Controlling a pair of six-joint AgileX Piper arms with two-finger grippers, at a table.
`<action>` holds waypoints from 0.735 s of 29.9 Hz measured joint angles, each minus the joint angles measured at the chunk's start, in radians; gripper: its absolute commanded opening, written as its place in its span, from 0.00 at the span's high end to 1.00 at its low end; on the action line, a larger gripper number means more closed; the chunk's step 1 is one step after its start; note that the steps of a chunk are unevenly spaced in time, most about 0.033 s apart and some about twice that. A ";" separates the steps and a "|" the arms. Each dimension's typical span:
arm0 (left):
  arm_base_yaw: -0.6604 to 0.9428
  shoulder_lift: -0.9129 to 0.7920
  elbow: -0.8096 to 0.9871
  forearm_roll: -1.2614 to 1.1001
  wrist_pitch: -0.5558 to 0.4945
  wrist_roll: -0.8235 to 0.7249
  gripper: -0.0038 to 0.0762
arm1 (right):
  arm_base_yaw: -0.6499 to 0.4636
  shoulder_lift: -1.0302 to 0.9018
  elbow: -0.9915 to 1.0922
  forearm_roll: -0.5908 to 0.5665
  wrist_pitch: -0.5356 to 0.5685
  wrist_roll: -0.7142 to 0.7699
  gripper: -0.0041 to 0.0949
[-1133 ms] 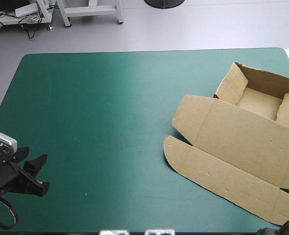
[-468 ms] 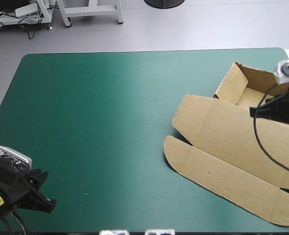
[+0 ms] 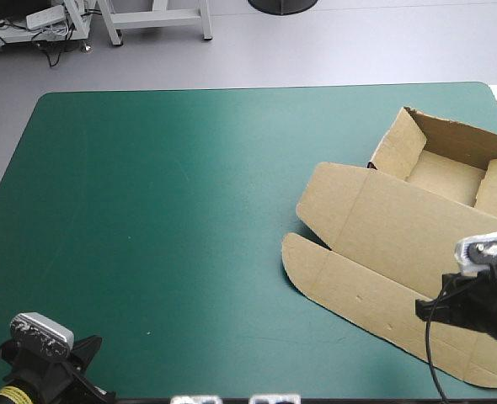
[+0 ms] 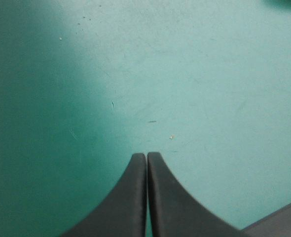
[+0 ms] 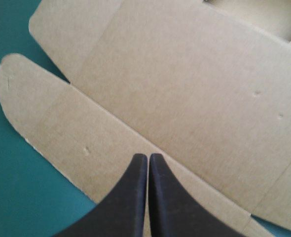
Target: Fold the box
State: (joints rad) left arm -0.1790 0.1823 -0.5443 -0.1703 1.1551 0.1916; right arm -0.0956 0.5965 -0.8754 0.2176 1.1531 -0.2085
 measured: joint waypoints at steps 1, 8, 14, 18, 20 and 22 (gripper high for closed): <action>0.000 -0.014 0.018 -0.001 0.000 0.000 0.97 | 0.000 -0.026 0.043 0.005 -0.003 -0.004 0.96; 0.000 -0.056 0.060 -0.009 -0.023 0.003 0.97 | 0.000 -0.213 0.284 0.011 -0.070 -0.003 0.96; 0.000 -0.056 0.060 -0.010 -0.026 0.003 0.97 | 0.000 -0.338 0.385 0.011 -0.124 0.013 0.96; 0.000 -0.056 0.061 -0.011 -0.026 0.003 0.97 | 0.000 -0.359 0.386 0.011 -0.139 0.016 0.96; 0.000 -0.056 0.061 -0.011 -0.026 0.003 0.97 | 0.000 -0.359 0.386 0.011 -0.140 0.016 0.96; 0.000 -0.056 0.061 -0.011 -0.026 0.003 0.97 | 0.000 -0.359 0.387 0.011 -0.142 0.017 0.96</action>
State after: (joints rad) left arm -0.1790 0.1260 -0.4833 -0.1809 1.1292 0.1950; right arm -0.0956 0.2374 -0.4881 0.2283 1.0113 -0.1917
